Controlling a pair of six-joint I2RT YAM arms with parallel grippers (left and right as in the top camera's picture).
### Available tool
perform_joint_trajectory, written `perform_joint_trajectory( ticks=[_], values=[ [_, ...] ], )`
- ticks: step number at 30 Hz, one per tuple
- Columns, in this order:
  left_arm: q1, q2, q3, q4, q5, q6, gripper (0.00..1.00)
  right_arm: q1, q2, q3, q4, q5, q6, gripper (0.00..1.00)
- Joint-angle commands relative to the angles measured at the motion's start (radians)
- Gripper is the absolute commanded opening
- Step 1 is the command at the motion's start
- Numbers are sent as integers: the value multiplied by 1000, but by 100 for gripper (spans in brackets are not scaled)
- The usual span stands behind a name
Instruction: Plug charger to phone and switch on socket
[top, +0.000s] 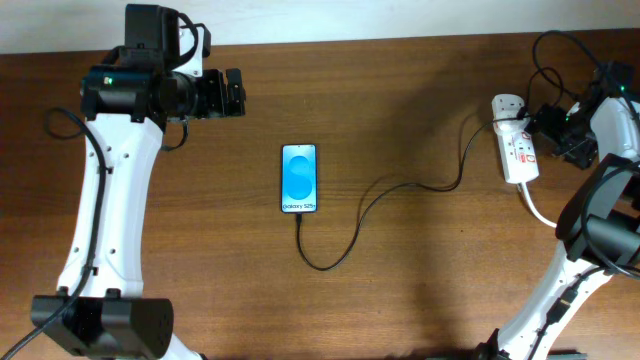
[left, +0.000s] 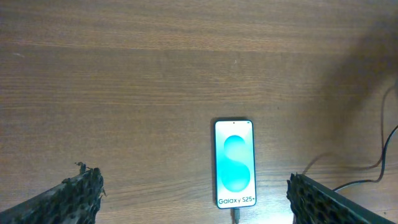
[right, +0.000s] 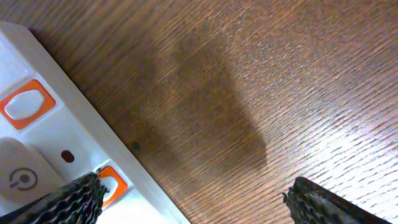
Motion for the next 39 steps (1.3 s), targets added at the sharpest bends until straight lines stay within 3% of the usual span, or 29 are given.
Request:
perform_joint_trajectory(
  ticks=[1, 27, 39],
  values=[
    [-1, 1, -5, -1, -8, 5, 99, 6, 9, -10, -26, -62, -10, 98],
    [-1, 1, -5, -1, -8, 5, 99, 6, 41, -21, 40, -114, -9, 98],
    [-1, 1, -5, -1, -8, 5, 99, 34, 44, -23, -8, -164, -10, 98]
  ],
)
